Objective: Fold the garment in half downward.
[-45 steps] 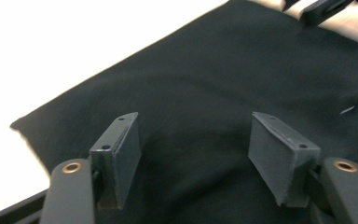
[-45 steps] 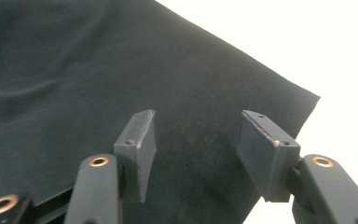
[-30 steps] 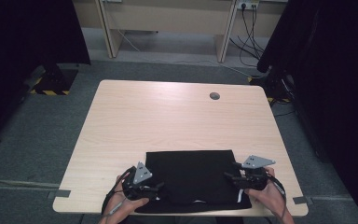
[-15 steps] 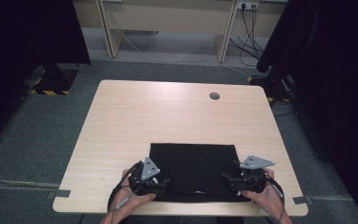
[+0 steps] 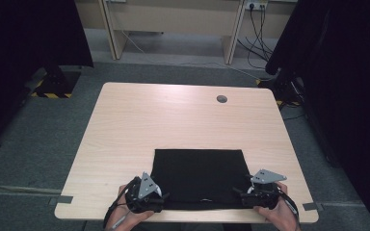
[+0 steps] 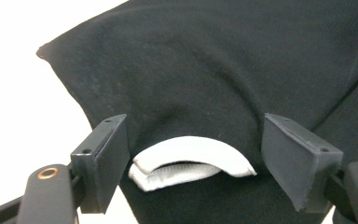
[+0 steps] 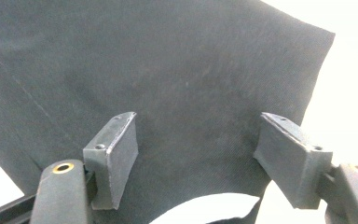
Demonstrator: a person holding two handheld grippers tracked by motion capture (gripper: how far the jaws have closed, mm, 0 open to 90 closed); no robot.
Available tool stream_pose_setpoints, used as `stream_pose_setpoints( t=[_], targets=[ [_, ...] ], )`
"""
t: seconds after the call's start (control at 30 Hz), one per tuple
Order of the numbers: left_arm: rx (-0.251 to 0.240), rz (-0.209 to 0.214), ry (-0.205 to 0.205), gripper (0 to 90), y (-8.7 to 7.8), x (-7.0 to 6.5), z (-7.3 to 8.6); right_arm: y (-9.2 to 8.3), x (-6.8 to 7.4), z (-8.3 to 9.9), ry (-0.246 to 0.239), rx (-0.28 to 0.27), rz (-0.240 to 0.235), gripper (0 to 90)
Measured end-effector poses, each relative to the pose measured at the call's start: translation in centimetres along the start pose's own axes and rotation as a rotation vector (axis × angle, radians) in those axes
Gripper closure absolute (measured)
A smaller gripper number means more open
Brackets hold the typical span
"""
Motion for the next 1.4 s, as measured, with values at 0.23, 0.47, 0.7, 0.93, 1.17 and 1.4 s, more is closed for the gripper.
stream_pose_setpoints(
  t=[0.23, 0.47, 0.7, 0.93, 1.17, 1.4],
  targets=[
    [-0.002, 0.008, -0.048, 19.4, -0.5, 0.6, 0.5, 0.3, 0.7, -1.8, 0.030, -0.041, -0.062, 26.0],
    [0.014, 0.030, -0.053, 17.0, -0.3, 0.7, 0.6, 1.7, 0.8, -1.2, 0.010, 0.001, -0.018, 21.8],
    [0.020, 0.047, -0.059, 13.8, -0.3, 1.0, 0.9, 1.6, 0.1, -0.6, 0.043, -0.020, -0.026, 21.6],
    [0.024, 0.080, -0.066, 12.1, -0.5, 1.2, 1.0, 1.2, -1.0, -0.1, 0.028, -0.019, -0.035, 21.6],
    [0.071, 0.056, -0.054, 6.6, 0.2, 1.3, 1.5, 0.5, -2.6, 1.0, 0.039, -0.018, -0.028, 21.6],
    [0.075, 0.085, -0.061, 3.3, 0.6, 1.0, 1.7, 0.2, -3.3, 1.4, 0.042, -0.019, -0.027, 21.6]
  ],
)
Point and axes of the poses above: each handheld gripper's, and its own axes: y roughly forward along the jaws, z roughly out of its underside, x roughly to its left, the point moved 9 cm from there along y, roughly forward along the jaws, and after that the axes turned 11 degrees about x, right-handed, at the moved point
